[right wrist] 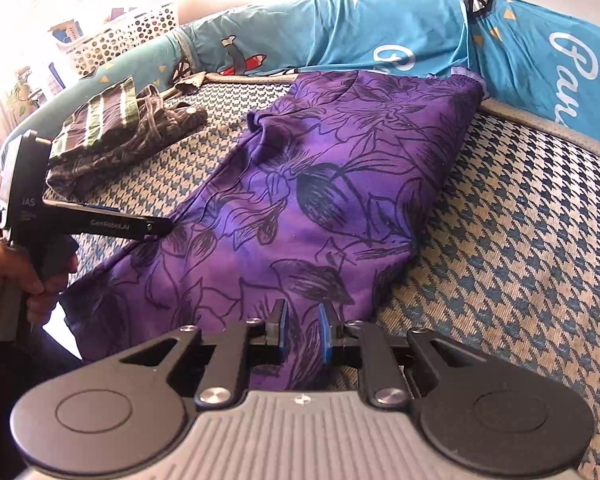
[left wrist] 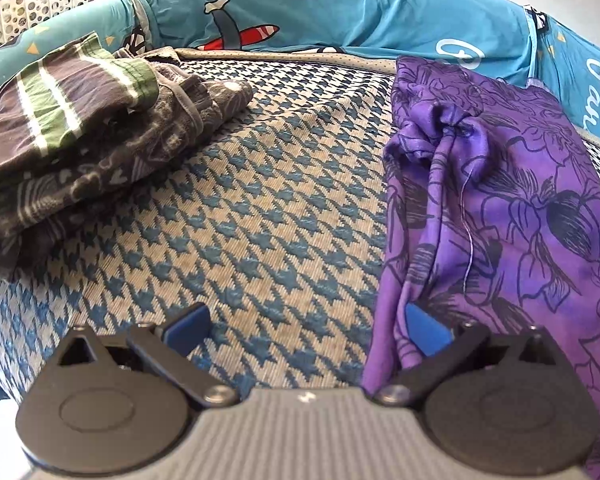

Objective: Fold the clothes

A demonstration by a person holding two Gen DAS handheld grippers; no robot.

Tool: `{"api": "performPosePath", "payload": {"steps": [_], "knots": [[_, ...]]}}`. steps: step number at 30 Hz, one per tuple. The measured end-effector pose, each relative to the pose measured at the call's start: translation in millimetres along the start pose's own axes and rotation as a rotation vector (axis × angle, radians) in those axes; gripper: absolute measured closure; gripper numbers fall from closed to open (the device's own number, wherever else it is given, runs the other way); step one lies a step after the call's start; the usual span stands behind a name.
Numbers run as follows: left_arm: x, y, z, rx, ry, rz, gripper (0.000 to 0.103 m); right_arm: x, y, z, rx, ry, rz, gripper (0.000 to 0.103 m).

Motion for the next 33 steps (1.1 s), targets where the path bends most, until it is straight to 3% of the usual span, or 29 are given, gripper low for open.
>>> {"api": "performPosePath", "payload": {"steps": [5,13,19,23,33], "knots": [[1.5,14.6,-7.9,0.025,0.03,0.052,0.0,-15.7,13.2,0.7,-0.008,0.022,0.001,0.086],[-7.6,43.4,-2.4,-0.062,0.115,0.123,0.0,-47.2,32.2,-8.7,0.028,0.032,-0.02,0.08],[-24.4,59.0,18.9,-0.144,0.103,0.124,0.0,-76.8,40.7,-24.8,0.064,0.05,-0.054,0.077],[-35.6,63.3,28.6,-0.188,0.102,0.11,0.0,-90.9,38.0,-25.2,0.076,-0.011,-0.09,0.074],[-47.0,66.9,39.1,-0.214,0.094,0.099,0.0,-98.7,28.6,-21.3,0.14,-0.219,-0.128,0.072]]}}
Point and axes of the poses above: each gripper's, at about its wrist camera, not at the fingertips, and y roughly against the way its jaws point, z to its right, x to its top, the point moved 7 cm from there along -y, roughly the way its jaws point, and after that the axes turned 10 degrees about -x, right-handed, at the moved point
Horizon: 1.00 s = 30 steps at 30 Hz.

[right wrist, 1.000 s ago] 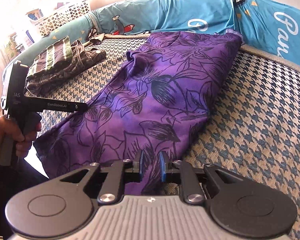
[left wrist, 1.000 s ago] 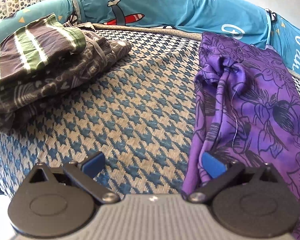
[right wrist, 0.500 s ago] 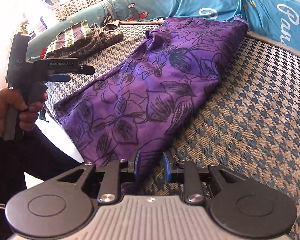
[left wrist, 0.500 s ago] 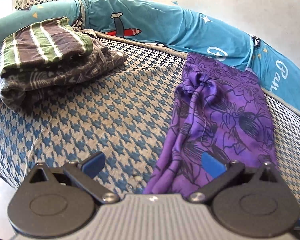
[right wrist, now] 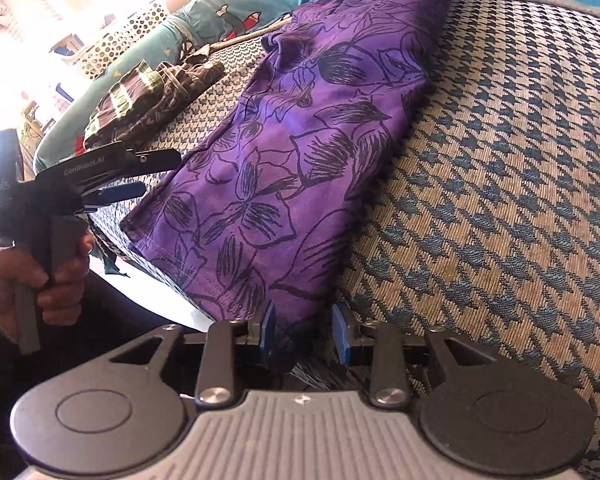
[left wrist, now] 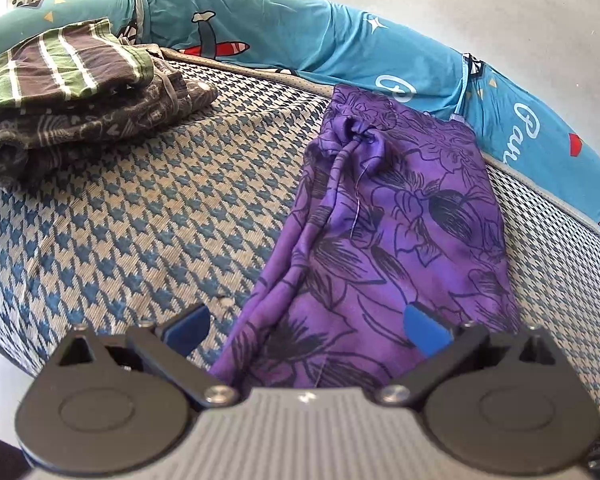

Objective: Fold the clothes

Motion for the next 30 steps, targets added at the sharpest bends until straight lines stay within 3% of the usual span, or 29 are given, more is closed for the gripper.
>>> {"api": "performPosePath", "payload": {"steps": [21,30], "knots": [[-9.1,1.2,15.0,-0.008,-0.034,0.008,0.0,2.3,-9.3,-4.0,0.051,-0.118,0.025,0.069],[-9.7,3.9,12.9,-0.01,-0.027,0.013,0.0,4.9,-13.3,-7.7,0.051,-0.112,0.027,0.07]]}}
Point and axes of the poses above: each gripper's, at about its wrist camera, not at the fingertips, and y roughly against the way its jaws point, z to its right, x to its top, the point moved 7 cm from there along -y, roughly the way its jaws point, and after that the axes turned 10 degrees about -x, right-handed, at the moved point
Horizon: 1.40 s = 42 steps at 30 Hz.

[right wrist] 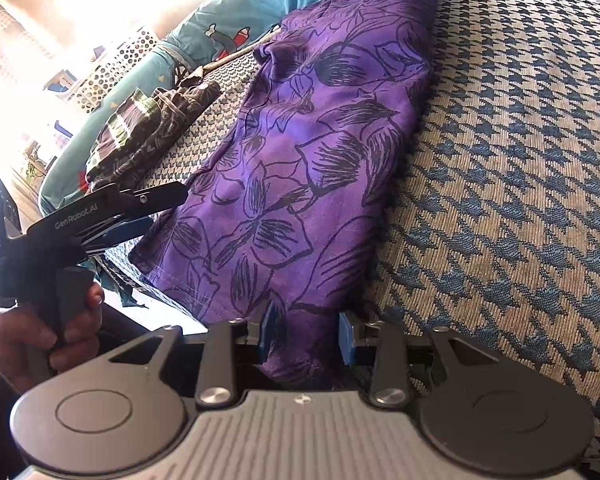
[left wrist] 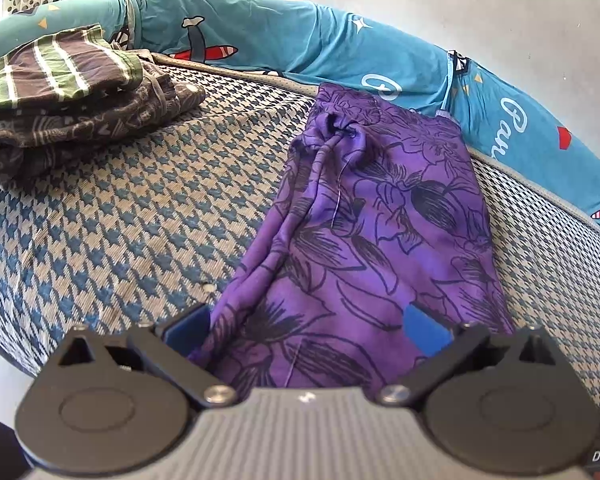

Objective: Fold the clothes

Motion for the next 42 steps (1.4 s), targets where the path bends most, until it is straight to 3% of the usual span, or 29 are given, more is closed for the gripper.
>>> {"api": "performPosePath", "payload": {"steps": [6,9,13,18,28,37,42], "knots": [[-0.6,4.0,-2.6,0.0,0.011,0.007,0.0,-1.0,-0.2,0.3,-0.018,0.007,0.008,0.072],[-3.0,7.1,-4.1,-0.001,0.014,0.006,0.0,-0.9,0.0,2.1,-0.036,0.013,0.014,0.085],[-8.5,13.6,-7.3,-0.014,0.038,-0.004,0.0,1.4,2.3,5.3,-0.021,-0.008,0.013,0.093],[-14.7,22.8,-9.9,-0.063,0.107,-0.014,0.0,5.8,10.6,0.3,-0.006,0.003,0.043,0.094],[-33.8,43.8,-9.9,-0.163,0.294,-0.027,0.0,24.6,33.8,-2.9,0.11,-0.095,0.116,0.095],[-58.6,32.1,2.6,-0.298,0.48,-0.086,0.0,39.8,44.9,0.3,0.182,-0.184,0.154,0.095],[-65.7,21.7,7.0,-0.327,0.541,-0.086,0.0,45.1,48.1,-1.6,0.202,-0.198,0.172,0.095]]}}
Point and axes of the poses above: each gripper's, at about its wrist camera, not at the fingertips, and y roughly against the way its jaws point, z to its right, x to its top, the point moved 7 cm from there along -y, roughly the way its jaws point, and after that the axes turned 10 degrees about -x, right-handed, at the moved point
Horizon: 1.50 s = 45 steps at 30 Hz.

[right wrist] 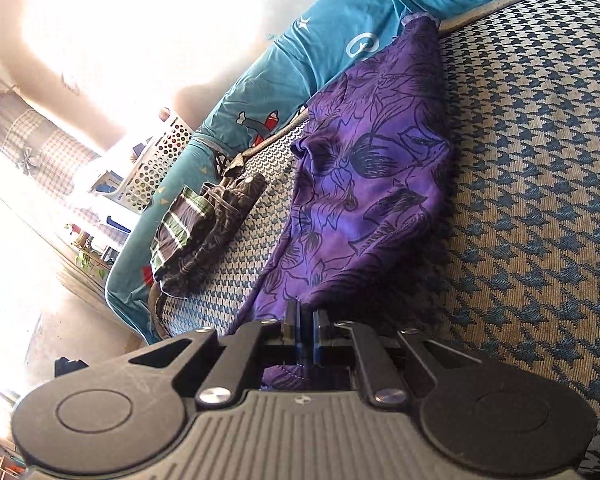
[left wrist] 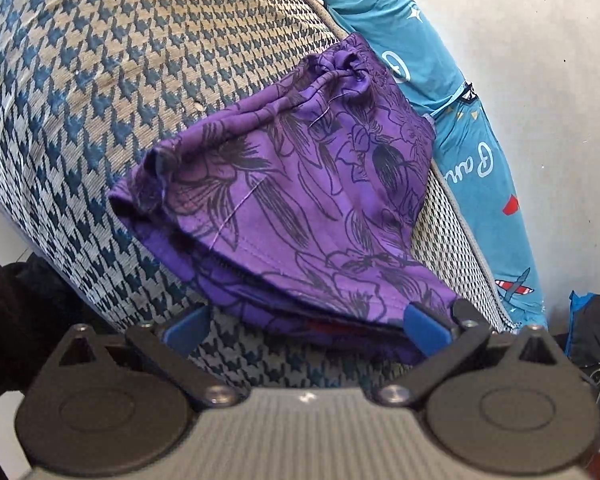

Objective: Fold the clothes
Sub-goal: 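Move the left gripper to the purple top's folded end, then grasp the purple top's end with the left gripper and lift it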

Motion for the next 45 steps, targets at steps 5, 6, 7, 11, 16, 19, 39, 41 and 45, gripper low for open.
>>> {"api": "performPosePath", "payload": {"steps": [5,6,7,11,16,19,39,41,45], "knots": [[-5.3,-10.8,2.7,-0.011,0.002,-0.006,0.0,5.0,2.2,-0.2,0.018,-0.022,0.013,0.095],[-4.0,-13.2,3.1,-0.015,0.007,0.001,0.0,5.4,2.1,-0.1,0.018,-0.025,0.012,0.095],[-2.7,-15.5,3.5,-0.02,0.012,0.007,0.0,5.8,2.0,0.0,0.018,-0.027,0.012,0.095],[3.0,-25.0,4.3,-0.038,0.04,0.027,0.0,7.1,3.1,1.6,0.019,-0.038,0.015,0.095],[7.3,-30.2,4.4,-0.057,0.059,0.053,0.0,8.3,4.3,3.5,0.022,-0.052,0.015,0.095],[15.9,-31.2,8.0,-0.076,0.053,0.085,0.0,7.9,3.6,4.7,0.017,-0.056,0.011,0.095],[59.3,-36.0,35.1,-0.098,-0.071,0.109,0.059,-10.7,22.0,-39.9,-0.283,0.68,0.137,0.041],[60.4,-36.6,37.2,-0.1,-0.075,0.107,0.059,-21.5,22.5,-51.6,-0.27,0.802,0.142,0.028],[62.2,-36.7,42.2,-0.098,-0.081,0.104,0.059,-47.3,7.6,-64.0,-0.254,0.957,0.105,0.022]]}}
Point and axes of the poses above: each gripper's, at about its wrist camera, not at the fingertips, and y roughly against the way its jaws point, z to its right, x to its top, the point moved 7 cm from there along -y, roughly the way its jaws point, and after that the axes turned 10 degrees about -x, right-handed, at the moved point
